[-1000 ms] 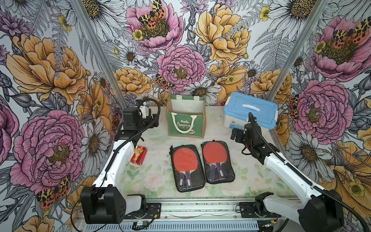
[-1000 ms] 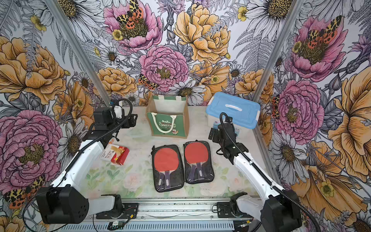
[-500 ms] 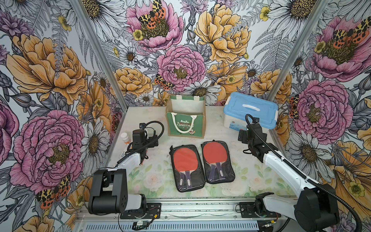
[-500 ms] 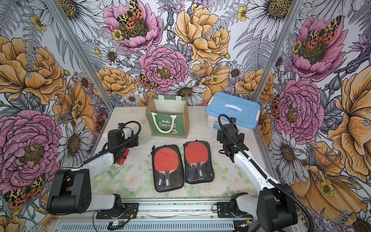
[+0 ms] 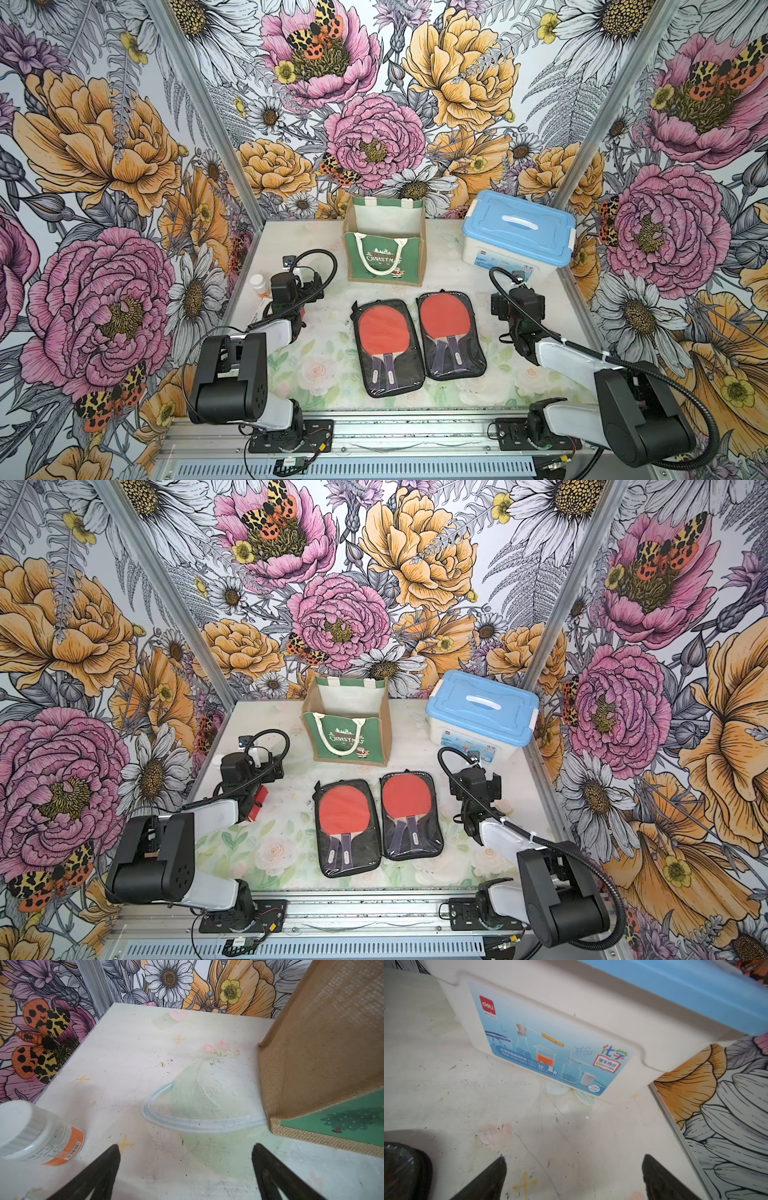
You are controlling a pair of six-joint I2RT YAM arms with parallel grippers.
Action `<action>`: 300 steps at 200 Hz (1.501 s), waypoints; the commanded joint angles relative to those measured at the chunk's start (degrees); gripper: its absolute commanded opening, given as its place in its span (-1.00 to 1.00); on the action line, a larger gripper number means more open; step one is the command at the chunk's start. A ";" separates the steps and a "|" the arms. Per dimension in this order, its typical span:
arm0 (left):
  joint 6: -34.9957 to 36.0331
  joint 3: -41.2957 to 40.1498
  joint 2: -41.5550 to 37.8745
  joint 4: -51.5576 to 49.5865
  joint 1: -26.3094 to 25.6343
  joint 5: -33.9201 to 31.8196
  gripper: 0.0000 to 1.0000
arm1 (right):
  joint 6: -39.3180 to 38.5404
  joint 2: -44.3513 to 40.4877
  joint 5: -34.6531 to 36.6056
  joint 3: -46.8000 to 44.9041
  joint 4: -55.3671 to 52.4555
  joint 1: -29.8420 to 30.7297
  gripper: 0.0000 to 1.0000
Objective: Remove the ping pong set from the canvas bag
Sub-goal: Reset both arms
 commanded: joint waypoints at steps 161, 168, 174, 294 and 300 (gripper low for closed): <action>0.56 -8.84 4.67 27.06 -1.84 -1.96 0.98 | 1.32 15.34 -10.06 -3.19 37.34 -8.59 0.99; 0.56 -8.84 4.79 27.11 -1.79 -1.90 0.98 | 2.34 13.78 -10.25 -3.20 34.23 -8.78 0.99; 0.68 -8.81 4.70 27.03 -1.79 -1.56 0.97 | 2.24 14.27 -11.13 -3.24 35.83 -9.04 0.99; 2.26 -8.84 4.72 26.90 -2.08 1.57 0.98 | 0.76 14.48 -13.51 -1.44 32.44 -8.81 0.99; 2.23 -8.84 4.70 26.89 -2.06 1.59 0.98 | 0.74 14.48 -13.58 -1.37 32.43 -8.86 0.99</action>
